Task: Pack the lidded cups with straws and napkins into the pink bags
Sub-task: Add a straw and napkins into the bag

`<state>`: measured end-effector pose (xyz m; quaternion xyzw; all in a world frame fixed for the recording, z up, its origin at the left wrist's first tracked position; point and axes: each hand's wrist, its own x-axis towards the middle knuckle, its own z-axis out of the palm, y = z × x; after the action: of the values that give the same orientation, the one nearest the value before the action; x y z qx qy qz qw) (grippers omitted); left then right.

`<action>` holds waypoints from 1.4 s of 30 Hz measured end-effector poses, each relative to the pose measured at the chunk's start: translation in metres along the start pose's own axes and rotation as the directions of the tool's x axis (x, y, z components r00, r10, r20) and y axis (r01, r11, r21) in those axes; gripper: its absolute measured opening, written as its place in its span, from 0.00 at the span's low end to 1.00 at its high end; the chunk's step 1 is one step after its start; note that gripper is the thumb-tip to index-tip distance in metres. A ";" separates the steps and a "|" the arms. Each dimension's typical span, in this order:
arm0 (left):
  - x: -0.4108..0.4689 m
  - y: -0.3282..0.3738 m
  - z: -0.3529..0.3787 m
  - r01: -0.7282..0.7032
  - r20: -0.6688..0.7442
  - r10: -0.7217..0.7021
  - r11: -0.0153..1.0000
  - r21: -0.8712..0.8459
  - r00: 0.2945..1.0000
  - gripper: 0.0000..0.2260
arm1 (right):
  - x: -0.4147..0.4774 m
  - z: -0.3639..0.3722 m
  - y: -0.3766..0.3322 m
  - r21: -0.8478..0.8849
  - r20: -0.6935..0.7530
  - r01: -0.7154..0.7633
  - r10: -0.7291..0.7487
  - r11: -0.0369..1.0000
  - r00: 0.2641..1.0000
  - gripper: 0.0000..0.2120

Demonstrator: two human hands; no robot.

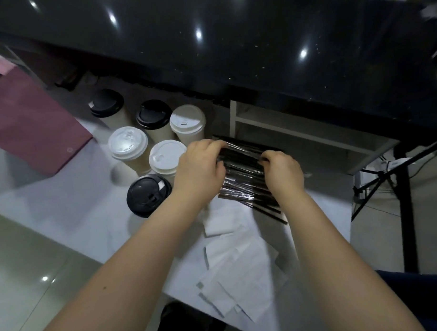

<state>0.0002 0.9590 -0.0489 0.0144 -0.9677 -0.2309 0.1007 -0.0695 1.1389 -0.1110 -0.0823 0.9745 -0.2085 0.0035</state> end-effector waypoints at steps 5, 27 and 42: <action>-0.008 -0.016 -0.040 -0.046 -0.076 0.053 0.995 0.084 0.996 0.18 | -0.018 -0.030 -0.041 0.043 -0.011 0.019 -0.018 0.999 1.000 0.06; -0.178 -0.322 -0.255 0.160 -0.186 -0.116 0.957 0.241 0.976 0.17 | -0.137 0.079 -0.446 0.484 0.143 0.166 -0.265 0.859 0.954 0.09; -0.036 -0.426 -0.365 0.105 -0.311 -0.039 0.974 0.199 0.950 0.18 | 0.006 0.029 -0.585 0.791 -0.130 0.312 -0.355 0.526 0.926 0.06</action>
<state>0.1013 0.4193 0.0710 0.0961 -0.9584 -0.1245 0.2382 0.0187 0.5997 0.1013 -0.2614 0.7419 -0.6170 0.0231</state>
